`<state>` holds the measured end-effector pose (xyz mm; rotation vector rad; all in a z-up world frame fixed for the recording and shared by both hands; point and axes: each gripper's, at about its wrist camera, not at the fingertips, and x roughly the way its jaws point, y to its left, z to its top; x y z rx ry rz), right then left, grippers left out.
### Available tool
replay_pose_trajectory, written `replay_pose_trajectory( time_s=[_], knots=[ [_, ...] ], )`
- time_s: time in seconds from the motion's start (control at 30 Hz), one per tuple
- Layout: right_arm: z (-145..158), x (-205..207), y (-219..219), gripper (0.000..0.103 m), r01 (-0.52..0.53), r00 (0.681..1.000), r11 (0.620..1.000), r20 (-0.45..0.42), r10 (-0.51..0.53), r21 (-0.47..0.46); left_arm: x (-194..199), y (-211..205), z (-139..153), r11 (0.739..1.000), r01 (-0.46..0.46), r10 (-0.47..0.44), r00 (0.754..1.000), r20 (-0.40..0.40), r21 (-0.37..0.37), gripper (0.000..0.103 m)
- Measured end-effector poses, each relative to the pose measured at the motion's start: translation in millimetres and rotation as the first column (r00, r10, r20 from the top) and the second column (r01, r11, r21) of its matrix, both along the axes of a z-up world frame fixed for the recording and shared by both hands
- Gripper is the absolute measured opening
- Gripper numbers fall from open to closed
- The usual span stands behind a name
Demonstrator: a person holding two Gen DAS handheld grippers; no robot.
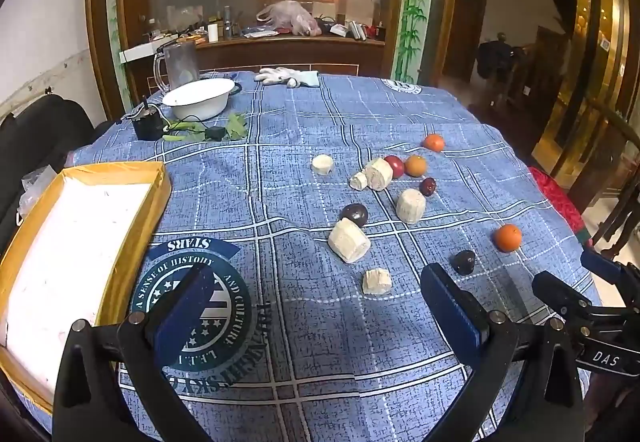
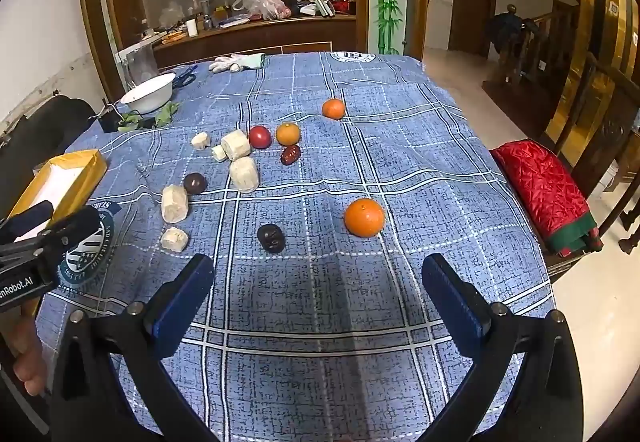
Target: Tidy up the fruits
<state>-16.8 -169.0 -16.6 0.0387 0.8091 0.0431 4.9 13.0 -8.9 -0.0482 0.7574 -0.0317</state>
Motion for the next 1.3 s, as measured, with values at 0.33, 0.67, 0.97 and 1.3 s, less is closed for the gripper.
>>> replay_pose_trajectory(
  time_s=[0.33, 0.67, 0.97, 1.3],
  knots=[
    [-2.4, 1.0, 2.8, 0.103, -0.017, 1.000, 1.000, -0.004, 0.017, 0.007, -0.7, 1.6, -6.2, 1.000, 0.006, -0.006, 1.000, -0.014, -0.011, 0.103],
    [-5.4, 4.0, 3.6, 0.103, -0.014, 1.000, 1.000, -0.008, 0.014, 0.006, 1.9, 0.1, -9.2, 1.000, 0.015, -0.015, 0.999, -0.030, -0.003, 0.103],
    [-7.4, 7.5, 5.2, 0.103, -0.025, 1.000, 1.000, -0.018, 0.025, 0.010, 6.3, 2.0, -13.1, 1.000, 0.010, -0.010, 0.999, -0.053, -0.004, 0.102],
    [-5.4, 8.1, 8.4, 0.103, -0.035, 0.999, 0.999, -0.017, 0.035, 0.001, 7.5, 6.9, -14.6, 1.000, 0.003, -0.003, 0.998, -0.059, -0.007, 0.102]
  ],
)
